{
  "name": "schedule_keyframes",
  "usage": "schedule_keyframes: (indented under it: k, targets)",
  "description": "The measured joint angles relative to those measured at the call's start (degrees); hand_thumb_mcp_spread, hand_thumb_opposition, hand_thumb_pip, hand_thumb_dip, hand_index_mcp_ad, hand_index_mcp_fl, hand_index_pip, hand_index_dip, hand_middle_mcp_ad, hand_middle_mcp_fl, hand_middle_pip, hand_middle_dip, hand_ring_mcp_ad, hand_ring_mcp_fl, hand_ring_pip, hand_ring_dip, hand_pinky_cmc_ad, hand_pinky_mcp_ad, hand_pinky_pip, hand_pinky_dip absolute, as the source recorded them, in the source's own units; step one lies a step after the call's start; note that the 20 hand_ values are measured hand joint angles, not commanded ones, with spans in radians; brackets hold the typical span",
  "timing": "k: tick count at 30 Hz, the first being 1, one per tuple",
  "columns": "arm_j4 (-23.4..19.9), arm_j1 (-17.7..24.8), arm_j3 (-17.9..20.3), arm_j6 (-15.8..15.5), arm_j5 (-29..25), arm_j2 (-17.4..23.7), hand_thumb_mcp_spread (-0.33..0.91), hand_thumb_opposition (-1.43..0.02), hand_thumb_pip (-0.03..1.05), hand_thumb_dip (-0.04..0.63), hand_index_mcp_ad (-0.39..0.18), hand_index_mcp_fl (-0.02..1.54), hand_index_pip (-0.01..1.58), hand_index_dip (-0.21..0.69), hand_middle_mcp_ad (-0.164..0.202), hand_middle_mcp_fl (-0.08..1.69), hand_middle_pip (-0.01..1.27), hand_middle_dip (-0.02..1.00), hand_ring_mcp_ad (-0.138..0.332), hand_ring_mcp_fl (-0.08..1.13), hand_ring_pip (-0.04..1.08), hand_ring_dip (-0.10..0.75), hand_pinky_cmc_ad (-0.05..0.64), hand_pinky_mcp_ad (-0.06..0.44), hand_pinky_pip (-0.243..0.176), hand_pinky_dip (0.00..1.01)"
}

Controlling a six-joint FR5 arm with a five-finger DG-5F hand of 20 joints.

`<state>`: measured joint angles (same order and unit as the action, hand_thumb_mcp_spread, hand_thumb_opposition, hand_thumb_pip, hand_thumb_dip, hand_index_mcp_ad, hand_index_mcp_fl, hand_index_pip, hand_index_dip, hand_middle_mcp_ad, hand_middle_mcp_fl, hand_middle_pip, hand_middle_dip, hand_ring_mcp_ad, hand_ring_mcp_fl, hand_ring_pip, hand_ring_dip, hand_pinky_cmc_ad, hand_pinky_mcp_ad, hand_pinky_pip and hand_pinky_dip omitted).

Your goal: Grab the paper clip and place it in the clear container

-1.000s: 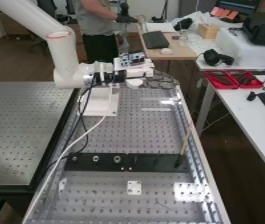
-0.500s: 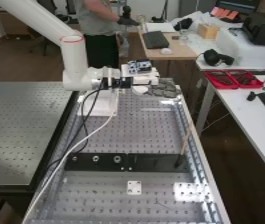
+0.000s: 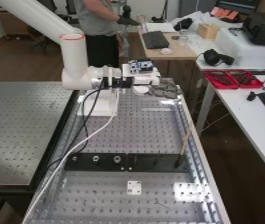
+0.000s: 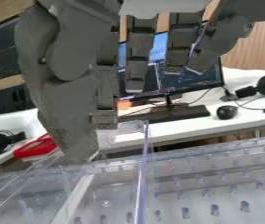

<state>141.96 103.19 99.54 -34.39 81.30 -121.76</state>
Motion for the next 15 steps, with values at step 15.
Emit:
schedule_keyframes:
  k: [15]
  targets:
    - [1.2, -2.6, 2.9, 0.8, 0.6, 7.8, 0.49, -0.86, 0.48, 0.257, -0.138, 0.6, 0.8, 0.122, -0.024, 0.32, 0.12, 0.16, 0.112, 0.11, 0.09, 0.021, 0.375, 0.136, 0.017, 0.16]
